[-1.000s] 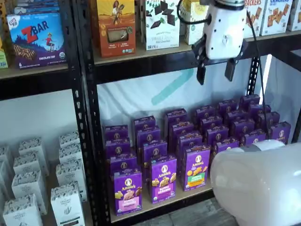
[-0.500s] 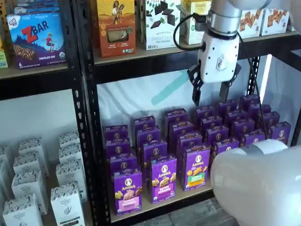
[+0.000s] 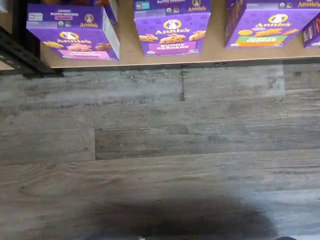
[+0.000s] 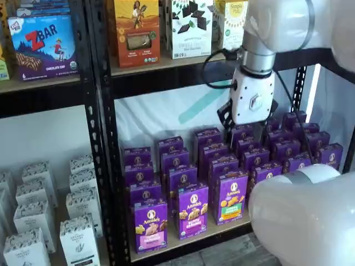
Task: Pick up the purple box with a pink patch in the middle, on the bottom shelf, the first box from the left
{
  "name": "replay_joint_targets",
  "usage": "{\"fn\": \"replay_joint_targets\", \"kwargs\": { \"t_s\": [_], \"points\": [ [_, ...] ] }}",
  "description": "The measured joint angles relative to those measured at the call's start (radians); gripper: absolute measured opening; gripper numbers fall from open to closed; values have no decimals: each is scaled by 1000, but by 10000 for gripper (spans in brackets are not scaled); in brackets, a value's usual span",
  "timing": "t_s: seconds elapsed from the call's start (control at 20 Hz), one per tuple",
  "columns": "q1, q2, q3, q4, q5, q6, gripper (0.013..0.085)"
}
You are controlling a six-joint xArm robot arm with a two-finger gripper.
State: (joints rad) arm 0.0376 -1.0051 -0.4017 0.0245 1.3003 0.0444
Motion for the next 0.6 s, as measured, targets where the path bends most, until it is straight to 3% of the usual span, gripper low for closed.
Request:
{"fn": "replay_joint_targets", "kwargs": {
  "t_s": [0.6],
  "points": [
    [42, 120, 147, 75, -259, -2, 850]
  ]
}}
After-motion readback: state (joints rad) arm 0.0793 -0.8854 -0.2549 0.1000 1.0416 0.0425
